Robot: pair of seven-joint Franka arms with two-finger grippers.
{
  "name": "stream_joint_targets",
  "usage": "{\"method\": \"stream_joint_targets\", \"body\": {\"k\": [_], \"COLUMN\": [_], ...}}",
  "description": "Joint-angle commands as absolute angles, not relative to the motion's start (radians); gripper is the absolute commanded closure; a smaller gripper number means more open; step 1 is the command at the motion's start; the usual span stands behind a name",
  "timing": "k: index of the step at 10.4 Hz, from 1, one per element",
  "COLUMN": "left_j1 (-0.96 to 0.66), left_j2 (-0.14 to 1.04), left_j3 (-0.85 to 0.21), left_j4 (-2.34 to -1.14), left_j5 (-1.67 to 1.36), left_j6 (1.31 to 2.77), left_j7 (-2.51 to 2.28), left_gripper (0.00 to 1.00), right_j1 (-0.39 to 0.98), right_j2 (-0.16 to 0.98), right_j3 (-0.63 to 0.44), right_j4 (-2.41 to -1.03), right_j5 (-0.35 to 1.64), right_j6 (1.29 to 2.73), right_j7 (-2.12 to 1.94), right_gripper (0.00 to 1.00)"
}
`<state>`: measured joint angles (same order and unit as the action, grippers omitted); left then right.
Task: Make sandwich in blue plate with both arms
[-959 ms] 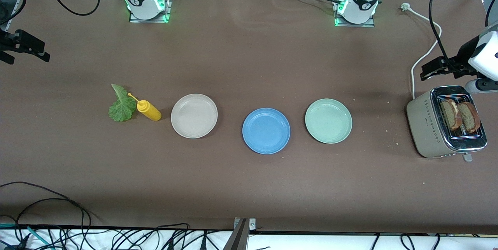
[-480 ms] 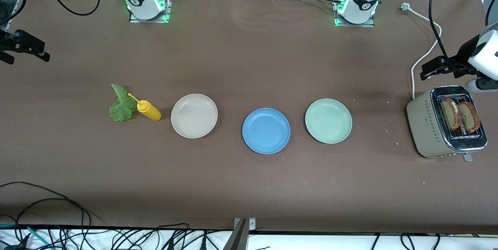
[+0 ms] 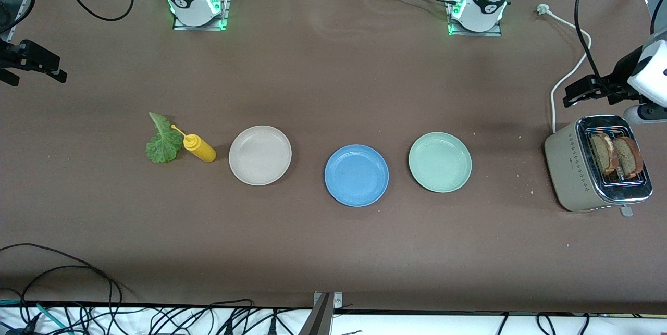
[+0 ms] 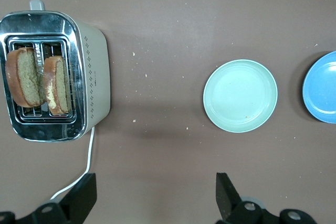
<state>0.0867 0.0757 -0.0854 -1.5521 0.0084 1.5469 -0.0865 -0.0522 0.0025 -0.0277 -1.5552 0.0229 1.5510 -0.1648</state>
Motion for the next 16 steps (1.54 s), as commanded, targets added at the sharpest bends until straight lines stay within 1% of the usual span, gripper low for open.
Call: {"method": "stream_joint_targets", "body": {"k": [1,7,16], "left_j1": [0.094,0.094,0.094], "left_j2": [0.071,0.045,0.048], "left_j3": [-0.094,-0.104,-0.101], "left_j4": [-1.543,-1.575,-1.572], "left_j5": [0.037,0.038,0.038], "left_j6": [1.543,1.545,1.566], "left_j7": [-0.091,-0.092,-0.092], "left_gripper": [0.0,0.0,0.0], "right_j1": [-0.058,-0.058,-0.058], "right_j2": [-0.002,-0.002,-0.002], "right_j3": [-0.026,-0.025,-0.026], "right_j4": [-1.54,-1.54,-1.54], "right_j5": [0.026,0.026,0.026], "right_j6": [1.536,1.536,1.536], "right_j7": [-0.16,-0.16,-0.16], "right_gripper": [0.0,0.0,0.0]}}
